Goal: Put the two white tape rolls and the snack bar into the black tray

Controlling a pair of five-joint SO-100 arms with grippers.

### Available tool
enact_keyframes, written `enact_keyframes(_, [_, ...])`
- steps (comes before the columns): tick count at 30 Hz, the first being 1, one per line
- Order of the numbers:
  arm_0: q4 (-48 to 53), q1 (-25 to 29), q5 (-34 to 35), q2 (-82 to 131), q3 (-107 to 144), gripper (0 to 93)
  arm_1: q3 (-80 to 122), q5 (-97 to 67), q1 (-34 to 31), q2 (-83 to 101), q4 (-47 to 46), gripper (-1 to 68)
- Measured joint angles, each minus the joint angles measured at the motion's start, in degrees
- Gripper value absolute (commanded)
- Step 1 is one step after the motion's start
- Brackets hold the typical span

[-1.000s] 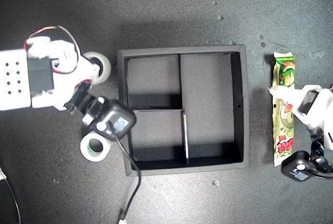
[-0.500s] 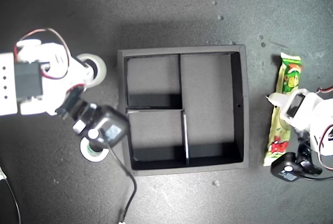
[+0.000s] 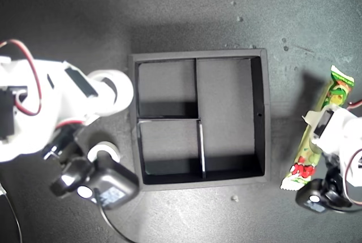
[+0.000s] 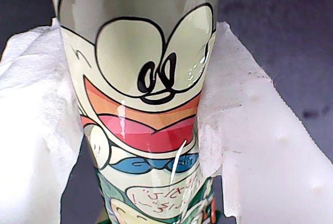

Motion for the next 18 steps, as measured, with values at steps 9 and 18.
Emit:
enact_keyframes(9, [15.4, 2.7, 1.7, -27.2, -37.1, 0.1, -18.1, -10.2, -0.8, -2.5, -4.3, 8.2])
enact_keyframes(18, [16.6, 3.6, 1.3, -37.3, -46.1, 0.1, -46.4, -17.5, 2.7, -27.9, -8.2, 8.7])
